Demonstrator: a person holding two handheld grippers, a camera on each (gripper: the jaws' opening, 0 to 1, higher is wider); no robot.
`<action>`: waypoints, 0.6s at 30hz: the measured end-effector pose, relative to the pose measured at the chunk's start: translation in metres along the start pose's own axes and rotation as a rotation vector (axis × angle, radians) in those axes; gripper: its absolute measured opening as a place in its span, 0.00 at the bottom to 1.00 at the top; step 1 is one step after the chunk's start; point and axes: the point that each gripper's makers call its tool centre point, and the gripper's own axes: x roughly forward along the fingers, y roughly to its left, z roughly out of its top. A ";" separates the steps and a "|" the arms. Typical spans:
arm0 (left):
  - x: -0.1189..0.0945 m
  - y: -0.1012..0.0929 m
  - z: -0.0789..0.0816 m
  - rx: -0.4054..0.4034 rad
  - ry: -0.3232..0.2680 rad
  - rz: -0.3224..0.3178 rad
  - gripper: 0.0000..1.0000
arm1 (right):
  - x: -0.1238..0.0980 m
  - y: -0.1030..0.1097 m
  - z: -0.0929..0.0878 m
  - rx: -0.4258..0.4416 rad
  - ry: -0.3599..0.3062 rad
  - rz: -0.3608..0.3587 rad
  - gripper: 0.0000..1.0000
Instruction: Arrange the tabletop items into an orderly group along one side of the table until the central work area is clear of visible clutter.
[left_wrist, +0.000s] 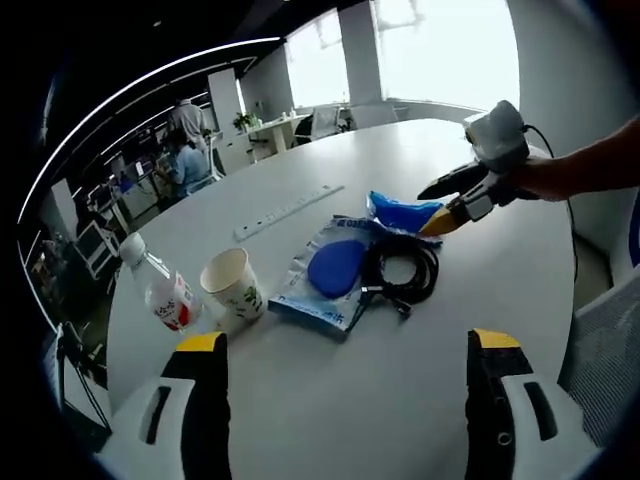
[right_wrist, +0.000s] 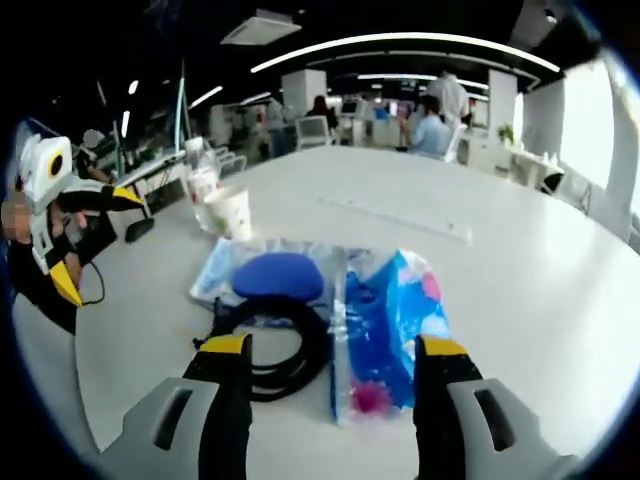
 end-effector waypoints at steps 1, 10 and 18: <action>-0.001 0.000 -0.001 0.000 0.000 0.002 1.00 | 0.002 -0.001 -0.003 -0.003 0.015 -0.011 0.62; -0.015 0.009 -0.011 -0.032 0.007 0.033 0.99 | 0.019 -0.006 -0.011 -0.018 0.068 -0.078 0.61; -0.020 0.011 -0.011 -0.043 0.005 0.043 0.98 | 0.023 -0.004 -0.028 -0.070 0.137 -0.099 0.58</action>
